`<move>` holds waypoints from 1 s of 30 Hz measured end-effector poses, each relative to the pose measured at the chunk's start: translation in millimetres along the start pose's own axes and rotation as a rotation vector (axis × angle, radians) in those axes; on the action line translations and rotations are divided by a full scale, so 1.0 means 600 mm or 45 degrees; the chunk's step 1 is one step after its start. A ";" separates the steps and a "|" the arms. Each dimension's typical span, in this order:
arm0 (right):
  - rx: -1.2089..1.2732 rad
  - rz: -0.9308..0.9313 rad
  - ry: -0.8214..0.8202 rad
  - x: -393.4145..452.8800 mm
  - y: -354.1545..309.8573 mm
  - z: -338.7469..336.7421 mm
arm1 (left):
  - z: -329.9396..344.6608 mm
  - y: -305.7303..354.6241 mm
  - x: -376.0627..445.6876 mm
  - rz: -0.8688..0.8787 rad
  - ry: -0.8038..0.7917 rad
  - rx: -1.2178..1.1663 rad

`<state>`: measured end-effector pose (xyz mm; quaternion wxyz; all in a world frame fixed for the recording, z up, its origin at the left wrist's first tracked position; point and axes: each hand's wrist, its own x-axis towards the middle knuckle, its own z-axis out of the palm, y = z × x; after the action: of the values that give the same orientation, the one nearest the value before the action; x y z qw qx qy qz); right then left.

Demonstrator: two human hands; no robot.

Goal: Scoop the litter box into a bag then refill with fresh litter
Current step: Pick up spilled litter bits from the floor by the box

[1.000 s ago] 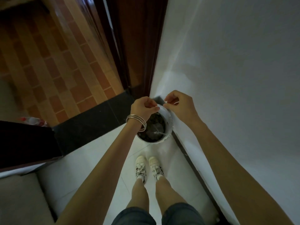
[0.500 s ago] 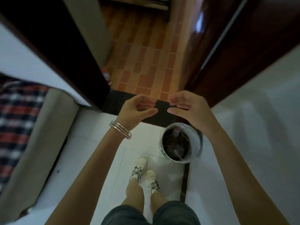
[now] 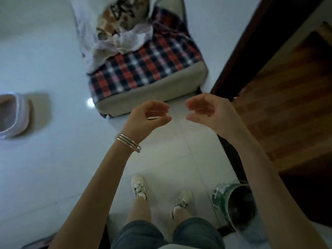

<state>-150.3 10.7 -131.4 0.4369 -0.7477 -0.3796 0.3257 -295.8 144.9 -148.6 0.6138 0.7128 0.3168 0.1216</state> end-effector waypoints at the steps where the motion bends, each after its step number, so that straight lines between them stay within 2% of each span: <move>1: -0.005 -0.023 -0.064 0.023 -0.020 0.034 | -0.042 -0.013 -0.011 -0.016 0.069 -0.004; 7: 0.022 -0.165 -0.303 0.141 -0.145 0.259 | -0.302 -0.089 -0.075 -0.096 0.385 -0.039; 13: 0.075 -0.237 -0.518 0.231 -0.263 0.470 | -0.520 -0.129 -0.136 -0.115 0.614 -0.066; 22: 0.018 -0.291 -0.810 0.365 -0.377 0.704 | -0.740 -0.199 -0.161 -0.177 0.897 -0.163; 30: 0.047 -0.290 -0.917 0.566 -0.451 0.871 | -0.948 -0.259 -0.067 -0.260 1.112 -0.242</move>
<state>-485.4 601.6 -152.7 0.3223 -0.5302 -0.5836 0.5239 -693.7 581.7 -164.5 0.4945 0.5004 0.6017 0.3781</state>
